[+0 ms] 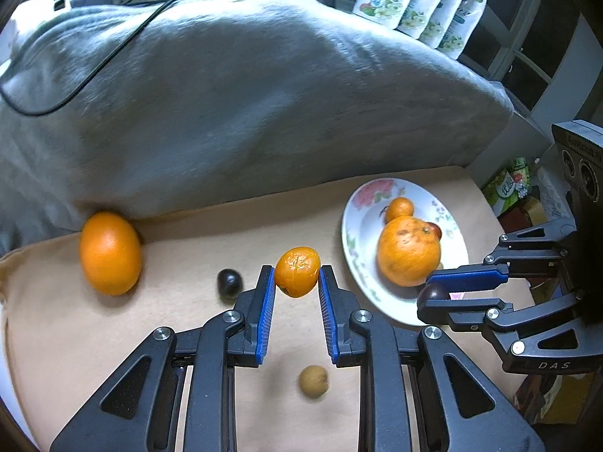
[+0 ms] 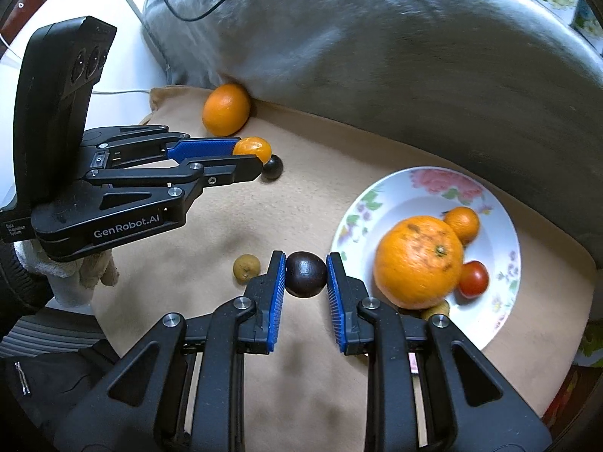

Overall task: Organize fruits
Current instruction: 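Carry the kumquat with the left tool while the right tool carries the plum to the plate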

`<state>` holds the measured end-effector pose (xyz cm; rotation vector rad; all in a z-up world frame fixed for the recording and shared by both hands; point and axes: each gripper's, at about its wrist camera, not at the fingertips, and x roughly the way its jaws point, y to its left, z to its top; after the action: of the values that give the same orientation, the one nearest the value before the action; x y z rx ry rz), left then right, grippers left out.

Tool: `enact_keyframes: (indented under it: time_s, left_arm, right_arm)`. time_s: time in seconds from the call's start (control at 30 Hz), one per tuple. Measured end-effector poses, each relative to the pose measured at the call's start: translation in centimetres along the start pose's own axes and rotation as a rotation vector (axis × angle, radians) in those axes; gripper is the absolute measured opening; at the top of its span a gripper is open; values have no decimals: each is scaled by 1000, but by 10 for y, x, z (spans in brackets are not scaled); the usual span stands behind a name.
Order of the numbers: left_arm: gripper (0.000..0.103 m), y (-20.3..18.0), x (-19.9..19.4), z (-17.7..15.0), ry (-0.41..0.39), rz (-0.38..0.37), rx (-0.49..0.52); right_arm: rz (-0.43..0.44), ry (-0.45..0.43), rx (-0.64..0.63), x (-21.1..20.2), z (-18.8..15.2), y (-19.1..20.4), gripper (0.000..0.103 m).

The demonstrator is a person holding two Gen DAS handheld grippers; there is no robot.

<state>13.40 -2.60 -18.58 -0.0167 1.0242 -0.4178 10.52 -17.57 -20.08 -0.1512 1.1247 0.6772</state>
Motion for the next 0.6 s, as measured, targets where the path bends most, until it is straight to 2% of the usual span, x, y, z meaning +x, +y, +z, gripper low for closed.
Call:
enact_keyframes:
  time_s: [0.6]
  left_arm:
    - [22, -51, 16, 20, -3, -42, 58]
  right_arm:
    - [-43, -47, 75, -28, -28, -48, 23]
